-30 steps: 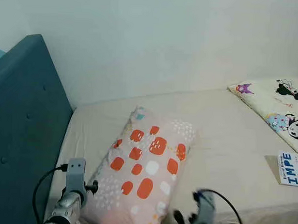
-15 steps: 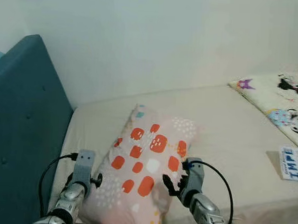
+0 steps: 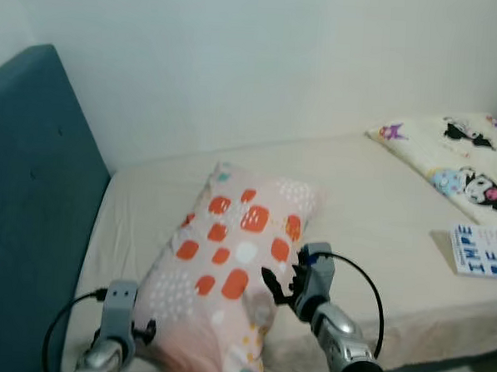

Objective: Clean up the room

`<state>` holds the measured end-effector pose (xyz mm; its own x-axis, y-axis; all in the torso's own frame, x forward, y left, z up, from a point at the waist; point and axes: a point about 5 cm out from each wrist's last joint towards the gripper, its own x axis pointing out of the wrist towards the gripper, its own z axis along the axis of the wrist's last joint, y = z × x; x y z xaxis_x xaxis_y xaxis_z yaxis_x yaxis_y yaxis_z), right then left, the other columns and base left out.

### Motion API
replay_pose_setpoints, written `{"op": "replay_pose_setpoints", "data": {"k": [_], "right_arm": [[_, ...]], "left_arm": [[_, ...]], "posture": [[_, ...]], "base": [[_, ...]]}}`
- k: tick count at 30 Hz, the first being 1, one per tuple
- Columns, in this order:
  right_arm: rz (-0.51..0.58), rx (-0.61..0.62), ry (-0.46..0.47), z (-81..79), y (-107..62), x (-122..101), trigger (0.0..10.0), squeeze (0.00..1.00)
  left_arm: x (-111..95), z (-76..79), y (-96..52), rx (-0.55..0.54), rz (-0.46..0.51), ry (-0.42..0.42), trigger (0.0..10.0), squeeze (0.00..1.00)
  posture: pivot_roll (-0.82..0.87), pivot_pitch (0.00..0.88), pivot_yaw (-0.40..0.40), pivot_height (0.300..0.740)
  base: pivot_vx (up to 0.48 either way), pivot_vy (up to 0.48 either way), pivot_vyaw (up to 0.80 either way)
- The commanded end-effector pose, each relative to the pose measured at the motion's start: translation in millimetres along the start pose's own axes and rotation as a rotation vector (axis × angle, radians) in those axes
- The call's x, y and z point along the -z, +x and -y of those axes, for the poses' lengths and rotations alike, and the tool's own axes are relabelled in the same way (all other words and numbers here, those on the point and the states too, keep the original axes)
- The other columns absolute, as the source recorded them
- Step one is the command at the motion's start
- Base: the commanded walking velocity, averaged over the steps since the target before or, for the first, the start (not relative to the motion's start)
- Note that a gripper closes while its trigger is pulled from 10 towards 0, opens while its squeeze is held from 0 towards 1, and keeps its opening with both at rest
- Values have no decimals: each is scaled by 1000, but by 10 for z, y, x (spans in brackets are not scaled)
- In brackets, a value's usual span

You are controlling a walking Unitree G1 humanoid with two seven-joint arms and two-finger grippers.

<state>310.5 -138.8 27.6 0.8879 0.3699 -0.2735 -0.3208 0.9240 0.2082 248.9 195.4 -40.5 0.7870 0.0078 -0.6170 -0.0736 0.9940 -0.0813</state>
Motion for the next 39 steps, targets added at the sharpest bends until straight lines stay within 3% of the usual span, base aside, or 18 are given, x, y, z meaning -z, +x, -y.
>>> {"op": "replay_pose_setpoints", "data": {"k": [1,2,7,10,12,13,14,16,18,19,26,28,35,38,39], "right_arm": [[15,-24,-2,-44,4,-5,10000,0],[23,-29,0,-54,1,-7,10000,0],[40,-44,12,-89,-16,9,10000,0],[49,-56,21,-134,-45,47,10000,0],[54,-65,33,-163,-58,67,10000,0],[54,-65,33,-163,-58,67,10000,0],[45,-78,40,-195,-68,99,10000,0],[45,-78,40,-195,-68,99,10000,0],[19,-113,52,-300,-110,195,10000,0],[19,-113,52,-300,-110,195,10000,0],[9,-171,75,-507,-287,329,10000,0],[20,-198,98,-608,-417,344,10000,0],[38,-229,121,-742,-581,317,10000,0],[54,-242,134,-812,-657,261,10000,0],[67,-259,148,-860,-700,217,10000,0]], "left_arm": [[-54,5,10,14,32,-74,10000,0],[-131,36,29,37,67,-141,10000,0],[-382,105,72,107,174,-261,10000,0],[-795,145,100,193,336,-383,10000,0],[-1017,151,98,236,415,-434,10000,0],[-1017,151,98,236,415,-434,10000,0],[-1174,165,91,273,468,-464,10000,0],[-1174,165,91,273,468,-464,10000,0],[-1420,209,73,353,530,-482,10000,0],[-1420,209,73,353,530,-482,10000,0],[-1591,310,73,420,517,-395,10000,0],[-1803,369,54,437,547,-376,10000,0],[-2079,438,26,434,562,-373,10000,0],[-2178,520,20,444,541,-362,10000,0],[-2256,584,3,471,548,-396,10000,0]], "posture": [[-183,57,41,611],[-183,57,41,611],[-183,71,51,611],[-179,88,63,611],[-178,103,69,611],[-178,103,69,611],[-176,110,73,611],[-176,110,73,611],[-167,169,79,601],[-167,169,79,601],[-184,280,97,581],[-201,332,108,571],[-229,379,134,556],[-239,393,145,546],[-244,395,148,536]], "base": [[0,0,0],[0,0,0],[0,0,0],[0,0,0],[0,0,0],[0,0,0],[0,0,0],[0,0,0],[0,0,0],[0,0,0],[0,0,0],[0,0,0],[0,0,0],[0,0,0],[0,0,0]]}}
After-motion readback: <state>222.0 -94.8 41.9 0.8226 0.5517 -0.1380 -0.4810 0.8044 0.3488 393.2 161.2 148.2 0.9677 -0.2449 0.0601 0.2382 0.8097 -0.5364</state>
